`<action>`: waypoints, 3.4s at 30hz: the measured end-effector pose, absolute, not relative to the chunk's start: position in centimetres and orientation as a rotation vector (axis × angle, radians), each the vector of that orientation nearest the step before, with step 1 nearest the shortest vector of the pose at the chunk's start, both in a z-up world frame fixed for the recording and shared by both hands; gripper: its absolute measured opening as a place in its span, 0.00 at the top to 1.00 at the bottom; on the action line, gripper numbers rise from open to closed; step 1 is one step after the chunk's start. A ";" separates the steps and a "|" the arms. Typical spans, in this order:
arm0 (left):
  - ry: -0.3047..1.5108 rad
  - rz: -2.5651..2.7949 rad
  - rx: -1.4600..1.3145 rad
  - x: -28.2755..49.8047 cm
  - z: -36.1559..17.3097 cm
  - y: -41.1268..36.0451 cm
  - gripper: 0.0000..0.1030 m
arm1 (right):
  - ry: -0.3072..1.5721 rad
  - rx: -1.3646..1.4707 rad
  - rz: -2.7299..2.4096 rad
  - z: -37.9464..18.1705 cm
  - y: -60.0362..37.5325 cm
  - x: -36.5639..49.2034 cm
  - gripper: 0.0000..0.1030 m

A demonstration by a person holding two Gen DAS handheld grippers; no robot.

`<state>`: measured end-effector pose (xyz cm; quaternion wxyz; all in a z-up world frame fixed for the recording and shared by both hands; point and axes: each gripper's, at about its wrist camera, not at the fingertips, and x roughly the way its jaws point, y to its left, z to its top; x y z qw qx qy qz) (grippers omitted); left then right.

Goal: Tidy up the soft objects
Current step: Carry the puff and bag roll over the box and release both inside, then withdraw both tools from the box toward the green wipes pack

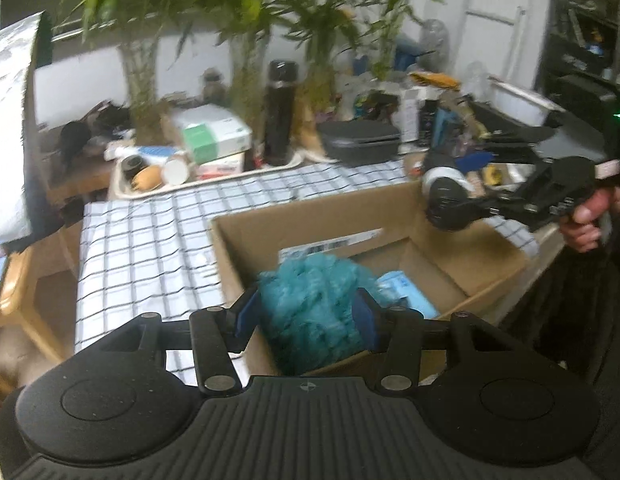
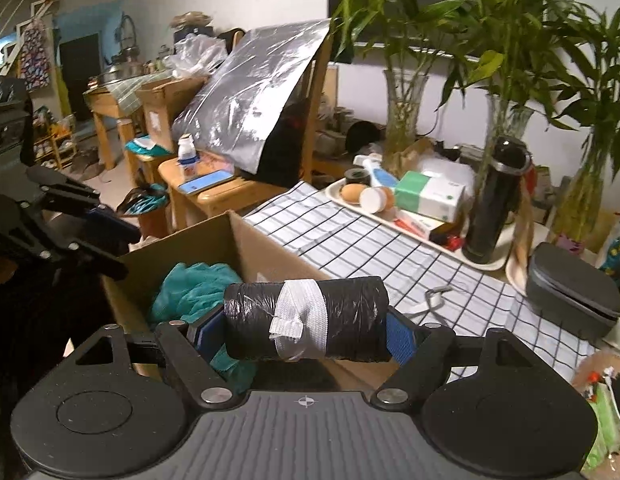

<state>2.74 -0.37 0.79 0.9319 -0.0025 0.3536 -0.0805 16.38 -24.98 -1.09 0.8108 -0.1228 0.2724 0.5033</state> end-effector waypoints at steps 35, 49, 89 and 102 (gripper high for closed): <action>0.779 -0.062 -0.050 4.2 0.8 1.0 0.30 | 0.690 -0.390 1.020 -2.9 -23.7 16.5 0.00; 0.756 -0.080 -0.047 5.3 0.7 1.1 0.30 | 0.682 -0.353 0.868 -3.0 -24.5 18.0 0.00; 0.693 -0.068 -0.125 10.4 0.5 4.3 0.30 | 0.669 -0.045 0.566 -2.5 -27.5 23.7 0.00; 0.670 -0.037 -0.136 14.2 0.3 6.4 0.30 | 0.638 -0.121 0.537 -3.0 -26.7 25.5 0.00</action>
